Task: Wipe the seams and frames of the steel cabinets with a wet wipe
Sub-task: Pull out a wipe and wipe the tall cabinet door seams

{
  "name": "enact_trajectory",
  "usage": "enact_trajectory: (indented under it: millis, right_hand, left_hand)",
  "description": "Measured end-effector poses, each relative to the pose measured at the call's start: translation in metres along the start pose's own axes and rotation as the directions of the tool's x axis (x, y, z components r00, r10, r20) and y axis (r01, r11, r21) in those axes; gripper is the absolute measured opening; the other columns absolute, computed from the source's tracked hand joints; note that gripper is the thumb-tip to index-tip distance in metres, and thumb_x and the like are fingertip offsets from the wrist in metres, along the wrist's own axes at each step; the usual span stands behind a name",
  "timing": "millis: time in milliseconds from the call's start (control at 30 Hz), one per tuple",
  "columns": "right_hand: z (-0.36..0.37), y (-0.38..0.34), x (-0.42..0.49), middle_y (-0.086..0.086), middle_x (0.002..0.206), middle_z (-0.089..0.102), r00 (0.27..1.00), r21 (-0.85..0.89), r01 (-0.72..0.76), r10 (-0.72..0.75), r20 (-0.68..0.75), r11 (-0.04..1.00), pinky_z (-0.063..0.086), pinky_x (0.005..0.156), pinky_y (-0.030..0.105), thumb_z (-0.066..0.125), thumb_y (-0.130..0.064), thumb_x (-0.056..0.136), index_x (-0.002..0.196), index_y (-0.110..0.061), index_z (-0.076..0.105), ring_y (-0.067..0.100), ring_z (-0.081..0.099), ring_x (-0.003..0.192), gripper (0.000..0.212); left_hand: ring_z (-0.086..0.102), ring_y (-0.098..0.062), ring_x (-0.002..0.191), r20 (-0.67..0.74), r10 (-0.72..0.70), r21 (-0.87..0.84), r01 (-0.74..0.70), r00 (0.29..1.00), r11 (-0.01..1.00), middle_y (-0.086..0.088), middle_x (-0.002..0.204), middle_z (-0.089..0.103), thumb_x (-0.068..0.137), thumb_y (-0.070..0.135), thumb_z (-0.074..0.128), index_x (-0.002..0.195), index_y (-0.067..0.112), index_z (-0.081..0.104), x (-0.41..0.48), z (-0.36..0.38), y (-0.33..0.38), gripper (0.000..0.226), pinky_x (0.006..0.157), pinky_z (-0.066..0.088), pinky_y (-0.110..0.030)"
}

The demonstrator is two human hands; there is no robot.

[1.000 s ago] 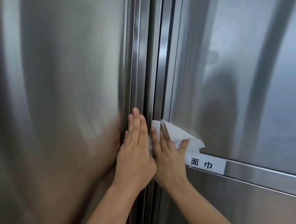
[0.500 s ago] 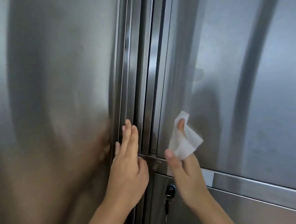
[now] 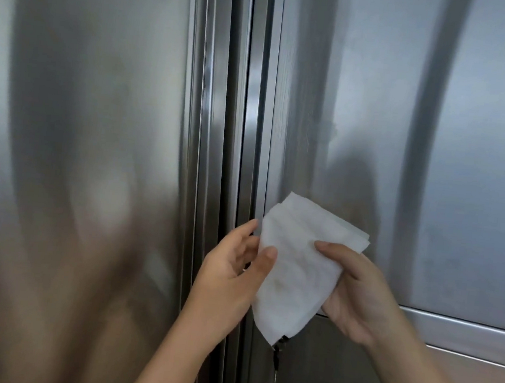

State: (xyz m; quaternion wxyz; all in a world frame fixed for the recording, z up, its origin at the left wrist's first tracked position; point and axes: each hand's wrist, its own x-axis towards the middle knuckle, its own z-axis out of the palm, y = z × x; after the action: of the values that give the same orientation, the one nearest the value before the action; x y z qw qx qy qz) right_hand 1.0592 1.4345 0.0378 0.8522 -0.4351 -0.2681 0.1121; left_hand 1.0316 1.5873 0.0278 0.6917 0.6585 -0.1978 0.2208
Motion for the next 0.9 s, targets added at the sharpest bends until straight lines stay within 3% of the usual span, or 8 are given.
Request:
enact_trajectory:
  millis: [167, 300, 367, 500, 600, 667, 800, 900]
  right_hand:
    - [0.005, -0.009, 0.0, 0.019, 0.109, 0.068, 0.997, 0.03, -0.073, 0.073, -0.019, 0.997, 0.058, 0.068, 0.039, 0.081, -0.023, 0.06, 0.103, -0.005, 0.071, 0.031, 0.068, 0.095, 0.048]
    - [0.014, -0.023, 0.005, 0.01, 0.089, 0.073, 0.989, -0.189, 0.016, -0.043, -0.139, 0.982, 0.059, 0.066, 0.035, 0.056, -0.018, 0.076, 0.097, -0.01, 0.065, 0.021, 0.071, 0.078, 0.024]
    - [0.019, -0.03, 0.011, 0.008, 0.085, 0.074, 0.987, -0.251, 0.054, -0.09, -0.135, 0.966, 0.059, 0.064, 0.035, 0.056, -0.018, 0.078, 0.091, -0.011, 0.066, 0.02, 0.071, 0.074, 0.019]
    - [0.031, -0.042, 0.022, 0.009, 0.084, 0.074, 0.989, -0.275, 0.121, -0.141, -0.054, 0.954, 0.059, 0.064, 0.032, 0.059, -0.018, 0.071, 0.089, -0.008, 0.067, 0.019, 0.071, 0.073, 0.022]
    - [0.035, -0.051, 0.033, 0.008, 0.084, 0.074, 0.971, -0.372, 0.213, -0.237, -0.02, 0.903, 0.058, 0.066, 0.029, 0.06, -0.013, 0.076, 0.09, -0.009, 0.068, 0.018, 0.07, 0.073, 0.016]
    - [0.032, -0.06, 0.043, 0.004, 0.09, 0.074, 0.937, -0.493, 0.296, -0.348, -0.015, 0.818, 0.057, 0.07, 0.024, 0.059, -0.002, 0.083, 0.097, -0.016, 0.068, 0.013, 0.069, 0.077, 0.021]
    - [0.028, -0.078, 0.053, -0.014, 0.105, 0.065, 0.796, -0.739, 0.432, -0.603, 0.043, 0.517, 0.05, 0.082, 0.014, 0.051, 0.007, 0.088, 0.112, -0.027, 0.059, 0.0, 0.065, 0.091, 0.042]
    - [0.024, -0.083, 0.049, -0.012, 0.11, 0.061, 0.668, -0.85, 0.458, -0.731, 0.137, 0.26, 0.043, 0.081, 0.004, 0.05, 0.002, 0.088, 0.121, -0.026, 0.055, -0.004, 0.06, 0.098, 0.043]
  left_hand:
    - [0.066, -0.007, 0.08, -0.035, 0.014, 0.131, -0.009, 0.999, 0.991, 0.006, 0.084, 0.071, 0.083, 0.007, 0.065, 0.089, 0.017, 0.065, 0.001, -0.006, 0.003, 0.012, 0.065, 0.05, -0.015]
    - [0.057, -0.013, 0.066, -0.097, -0.035, 0.108, 0.046, 0.995, 0.993, -0.004, 0.071, 0.063, 0.083, 0.005, 0.064, 0.077, 0.006, 0.06, 0.002, -0.013, 0.007, 0.008, 0.059, 0.046, -0.021]
    - [0.059, -0.015, 0.068, -0.056, -0.098, 0.016, 0.099, 0.994, 0.995, -0.008, 0.076, 0.063, 0.082, 0.008, 0.064, 0.08, 0.005, 0.06, 0.004, -0.013, 0.01, 0.006, 0.06, 0.048, -0.021]
    - [0.069, -0.02, 0.089, 0.069, -0.157, -0.111, 0.164, 0.985, 0.98, -0.004, 0.097, 0.072, 0.074, 0.019, 0.064, 0.103, 0.01, 0.064, 0.01, -0.002, 0.022, 0.03, 0.073, 0.056, -0.029]
    - [0.069, -0.021, 0.09, 0.047, -0.125, -0.11, 0.13, 0.991, 0.985, -0.004, 0.097, 0.072, 0.084, 0.011, 0.059, 0.105, 0.013, 0.065, 0.018, 0.005, 0.034, 0.021, 0.074, 0.057, -0.031]
    - [0.069, -0.021, 0.087, -0.01, -0.108, -0.094, 0.106, 0.994, 0.99, -0.004, 0.095, 0.073, 0.087, 0.009, 0.059, 0.103, 0.013, 0.065, 0.025, 0.005, 0.039, 0.018, 0.069, 0.055, -0.03]
    - [0.069, -0.021, 0.08, -0.23, -0.056, -0.12, 0.029, 0.972, 0.992, -0.004, 0.089, 0.073, 0.09, 0.009, 0.055, 0.099, 0.012, 0.064, 0.039, 0.005, 0.051, 0.013, 0.062, 0.054, -0.028]
    - [0.062, -0.018, 0.073, -0.495, 0.07, 0.0, -0.081, 0.866, 0.997, 0.0, 0.081, 0.066, 0.094, 0.008, 0.048, 0.085, 0.015, 0.061, 0.055, 0.01, 0.063, 0.017, 0.059, 0.049, -0.026]
